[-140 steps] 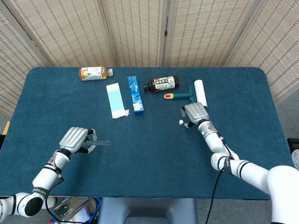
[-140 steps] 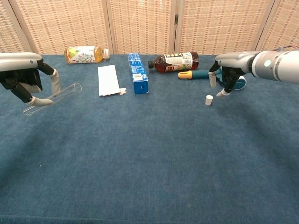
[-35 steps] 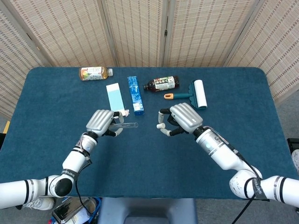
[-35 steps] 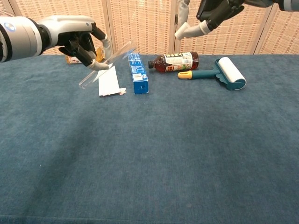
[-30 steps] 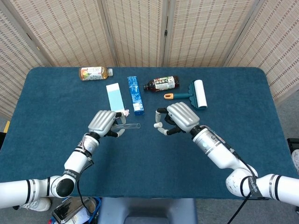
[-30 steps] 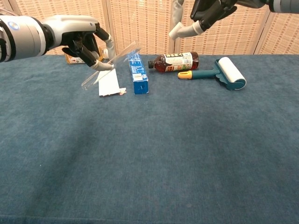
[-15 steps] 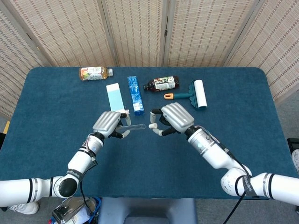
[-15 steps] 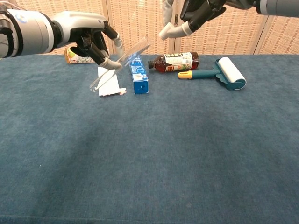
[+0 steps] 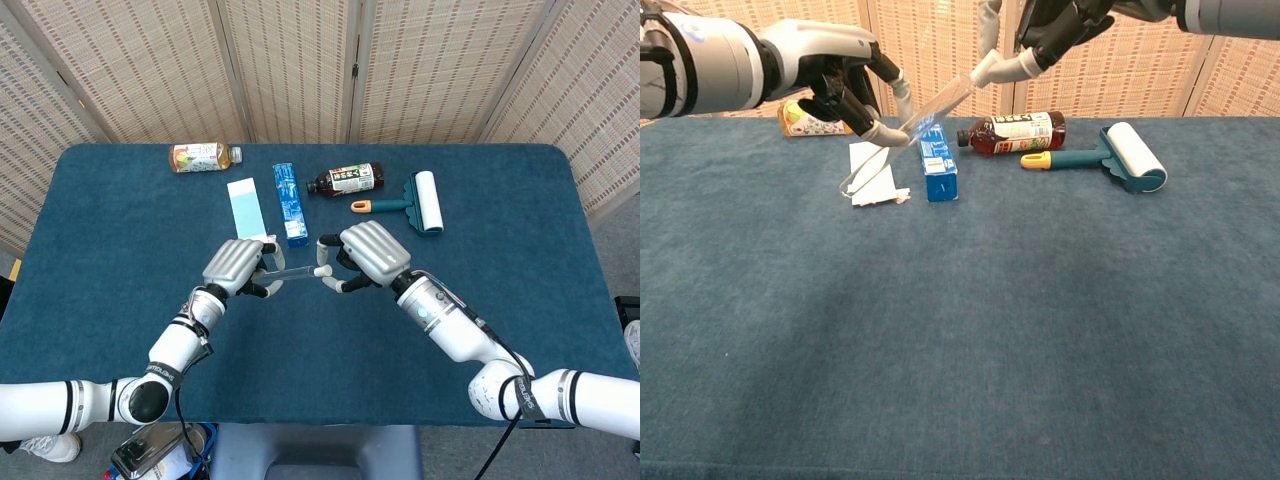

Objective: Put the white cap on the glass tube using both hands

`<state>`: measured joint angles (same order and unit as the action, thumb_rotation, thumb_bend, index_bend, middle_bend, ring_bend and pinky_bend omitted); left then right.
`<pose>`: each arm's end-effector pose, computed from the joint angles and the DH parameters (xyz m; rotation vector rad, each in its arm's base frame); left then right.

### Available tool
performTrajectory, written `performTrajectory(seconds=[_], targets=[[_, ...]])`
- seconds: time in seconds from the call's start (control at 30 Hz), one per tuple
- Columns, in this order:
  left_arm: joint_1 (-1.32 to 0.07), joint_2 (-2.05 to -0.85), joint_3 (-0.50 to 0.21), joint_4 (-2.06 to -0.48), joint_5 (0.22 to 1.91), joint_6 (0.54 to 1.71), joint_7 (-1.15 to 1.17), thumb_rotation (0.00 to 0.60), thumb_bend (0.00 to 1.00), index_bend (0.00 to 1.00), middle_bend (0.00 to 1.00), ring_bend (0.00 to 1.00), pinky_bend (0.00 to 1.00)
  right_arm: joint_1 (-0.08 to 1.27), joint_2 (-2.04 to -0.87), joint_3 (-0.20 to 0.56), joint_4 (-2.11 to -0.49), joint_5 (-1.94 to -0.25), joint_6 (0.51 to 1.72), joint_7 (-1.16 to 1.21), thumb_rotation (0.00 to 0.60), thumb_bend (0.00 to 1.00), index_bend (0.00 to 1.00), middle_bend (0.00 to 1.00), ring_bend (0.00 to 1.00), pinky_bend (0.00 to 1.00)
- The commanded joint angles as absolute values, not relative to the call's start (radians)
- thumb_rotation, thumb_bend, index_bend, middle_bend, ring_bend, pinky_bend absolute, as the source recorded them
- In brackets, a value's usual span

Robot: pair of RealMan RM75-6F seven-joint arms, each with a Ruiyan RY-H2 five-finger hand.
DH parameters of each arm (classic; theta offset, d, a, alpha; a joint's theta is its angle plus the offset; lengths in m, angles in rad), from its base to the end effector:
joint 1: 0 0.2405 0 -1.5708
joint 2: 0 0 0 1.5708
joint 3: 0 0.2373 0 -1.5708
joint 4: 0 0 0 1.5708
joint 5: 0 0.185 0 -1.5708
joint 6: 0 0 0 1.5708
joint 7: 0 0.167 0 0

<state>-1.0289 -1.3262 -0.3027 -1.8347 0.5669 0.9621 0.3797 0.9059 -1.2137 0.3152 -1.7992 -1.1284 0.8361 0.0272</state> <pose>-0.0341 0.3667 0.0498 -1.7865 -1.2580 -1.0472 -0.0252 -0.3560 0.0822 1.9615 -1.1258 1.3093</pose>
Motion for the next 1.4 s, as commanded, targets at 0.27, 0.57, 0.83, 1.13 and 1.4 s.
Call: performTrajectory(seconds=[0.27, 0.57, 0.83, 1.13, 1.4], targets=[[-1.042, -1.329, -0.296, -1.839, 0.554, 0.971, 0.382, 0.600, 0.40, 0.64, 1.00, 1.00, 1.00, 0.915, -1.224, 0.311, -1.788, -1.119, 0.836, 0.015, 0.600, 0.58, 0.64, 1.00, 1.00, 1.00], [-1.054, -1.332, -0.288, -1.843, 0.539, 0.977, 0.390, 0.600, 0.40, 0.64, 1.00, 1.00, 1.00, 0.923, -1.237, 0.309, -1.776, -1.115, 0.833, 0.016, 0.600, 0.58, 0.64, 1.00, 1.00, 1.00], [-1.067, -1.338, -0.282, -1.842, 0.525, 0.979, 0.399, 0.600, 0.40, 0.64, 1.00, 1.00, 1.00, 0.928, -1.244, 0.309, -1.771, -1.114, 0.833, 0.020, 0.600, 0.58, 0.64, 1.00, 1.00, 1.00], [-1.077, -1.341, -0.282, -1.843, 0.508, 0.978, 0.398, 0.600, 0.40, 0.64, 1.00, 1.00, 1.00, 0.931, -1.256, 0.307, -1.761, -1.120, 0.832, 0.029, 0.600, 0.58, 0.64, 1.00, 1.00, 1.00], [-1.083, -1.341, -0.283, -1.846, 0.502, 0.971, 0.391, 0.600, 0.40, 0.64, 1.00, 1.00, 1.00, 0.931, -1.271, 0.310, -1.752, -1.136, 0.841, 0.045, 0.600, 0.58, 0.65, 1.00, 1.00, 1.00]])
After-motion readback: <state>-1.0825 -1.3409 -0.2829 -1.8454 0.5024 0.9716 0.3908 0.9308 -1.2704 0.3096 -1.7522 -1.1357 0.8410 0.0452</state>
